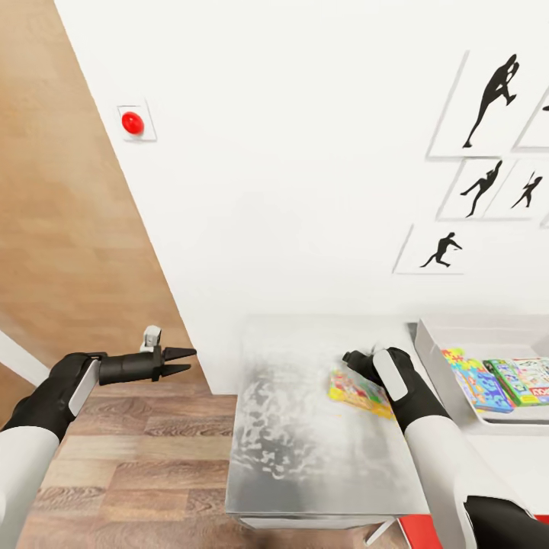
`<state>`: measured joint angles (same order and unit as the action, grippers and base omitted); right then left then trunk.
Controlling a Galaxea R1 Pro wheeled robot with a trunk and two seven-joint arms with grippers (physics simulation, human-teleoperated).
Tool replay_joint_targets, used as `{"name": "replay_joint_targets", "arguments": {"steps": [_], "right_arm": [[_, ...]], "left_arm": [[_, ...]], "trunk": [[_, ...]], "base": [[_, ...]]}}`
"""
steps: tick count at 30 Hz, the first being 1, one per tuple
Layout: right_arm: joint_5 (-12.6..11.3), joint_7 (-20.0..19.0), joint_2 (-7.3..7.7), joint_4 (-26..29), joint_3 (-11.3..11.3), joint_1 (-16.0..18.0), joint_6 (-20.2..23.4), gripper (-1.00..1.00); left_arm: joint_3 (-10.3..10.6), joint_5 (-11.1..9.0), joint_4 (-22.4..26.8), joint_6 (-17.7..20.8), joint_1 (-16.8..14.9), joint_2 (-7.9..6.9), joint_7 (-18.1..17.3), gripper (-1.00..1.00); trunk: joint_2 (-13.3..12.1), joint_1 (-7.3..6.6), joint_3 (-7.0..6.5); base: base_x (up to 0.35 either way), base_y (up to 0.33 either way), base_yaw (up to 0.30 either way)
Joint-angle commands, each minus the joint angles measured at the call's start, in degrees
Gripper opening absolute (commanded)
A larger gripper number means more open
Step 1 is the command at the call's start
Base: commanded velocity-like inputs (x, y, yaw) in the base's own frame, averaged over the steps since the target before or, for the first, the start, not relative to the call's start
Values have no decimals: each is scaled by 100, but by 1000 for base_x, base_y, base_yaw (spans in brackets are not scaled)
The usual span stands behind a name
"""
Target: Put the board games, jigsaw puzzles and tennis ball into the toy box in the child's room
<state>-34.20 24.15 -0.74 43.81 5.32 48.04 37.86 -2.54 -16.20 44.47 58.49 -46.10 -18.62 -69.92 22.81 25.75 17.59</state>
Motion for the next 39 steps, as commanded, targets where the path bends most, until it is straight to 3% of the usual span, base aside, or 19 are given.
{"name": "replay_joint_targets", "arguments": {"steps": [1, 5, 12, 39], "right_arm": [[-61, 50, -5, 11, 14, 4, 11, 100], [-61, 47, -2, 13, 13, 4, 11, 100], [-69, 29, 172, 5, 7, -3, 11, 100], [-69, 20, 180, -4, -5, -5, 11, 100]], "left_arm": [[-1, -6, 0, 33, -4, -1, -11, 100], [-1, -6, 0, 36, -4, -1, -12, 100], [-1, -6, 0, 38, -4, -1, -8, 100], [-1, -6, 0, 33, -4, -1, -13, 100]], "trunk": [[11, 3, 13], [11, 3, 17], [11, 3, 19], [11, 3, 19]], "base": [[6, 0, 0], [3, 0, 0], [-47, 0, 0], [-85, 26, 0]]}}
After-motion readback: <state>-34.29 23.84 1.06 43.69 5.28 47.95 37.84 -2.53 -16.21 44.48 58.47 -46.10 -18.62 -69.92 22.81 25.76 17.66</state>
